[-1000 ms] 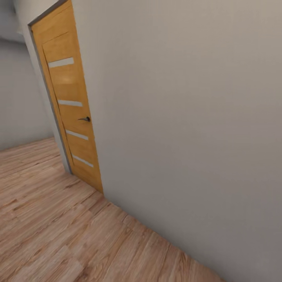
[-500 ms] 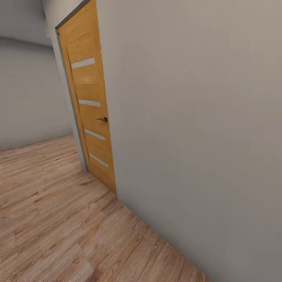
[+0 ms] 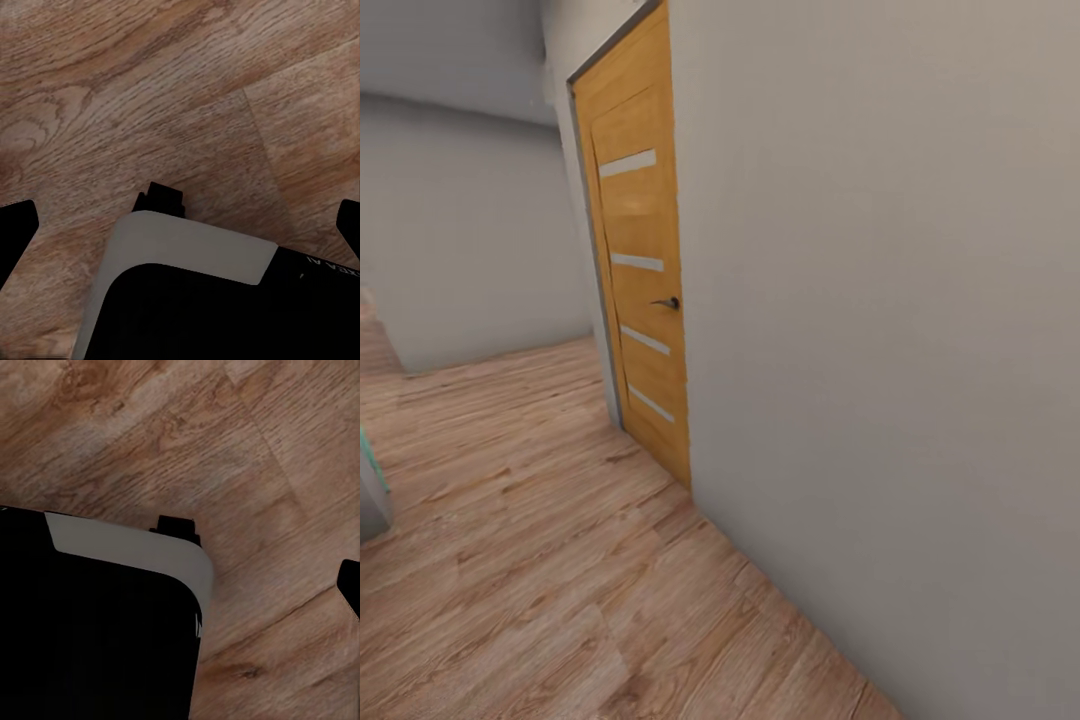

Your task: Move the two storage containers from the living room to the garage. In the garage, place one container on the floor and stack the other container on top of it (either order is fine).

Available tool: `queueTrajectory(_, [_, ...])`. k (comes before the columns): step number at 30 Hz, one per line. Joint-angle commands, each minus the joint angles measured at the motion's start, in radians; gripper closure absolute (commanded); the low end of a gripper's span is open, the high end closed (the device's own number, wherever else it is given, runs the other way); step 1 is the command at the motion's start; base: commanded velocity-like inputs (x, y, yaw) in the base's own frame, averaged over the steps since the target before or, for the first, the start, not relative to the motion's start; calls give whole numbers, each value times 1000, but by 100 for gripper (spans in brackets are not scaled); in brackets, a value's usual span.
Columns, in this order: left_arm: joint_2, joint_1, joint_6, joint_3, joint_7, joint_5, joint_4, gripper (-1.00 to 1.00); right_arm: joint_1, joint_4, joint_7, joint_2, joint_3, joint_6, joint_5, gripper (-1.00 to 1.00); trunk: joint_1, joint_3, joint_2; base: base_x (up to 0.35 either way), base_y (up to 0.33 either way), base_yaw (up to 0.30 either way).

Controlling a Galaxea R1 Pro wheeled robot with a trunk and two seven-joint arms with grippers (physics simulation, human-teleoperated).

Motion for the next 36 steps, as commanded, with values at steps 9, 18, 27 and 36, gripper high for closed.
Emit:
queueTrajectory(9, [-1, -1, -3, -5, 0, 7, 1, -100, -1, 3, 0, 0, 5, -6, 3, -100, 0, -1, -1, 0, 0, 268])
queueTrajectory(18, [-1, -1, -3, -3, 0, 7, 1, -100, -1, 3, 0, 0, 5, -6, 3, -100, 0, -1, -1, 0, 0, 268])
queueTrajectory(27, [-1, -1, -3, -3, 0, 7, 1, -100, -1, 3, 0, -1, 5, -6, 3, -100, 0, -1, -1, 0, 0, 269])
queueTrajectory(36, [-1, -1, -3, -3, 0, 7, 1, -100, -2, 3, 0, -1, 5, -6, 3, -100, 0, -1, -1, 0, 0, 269])
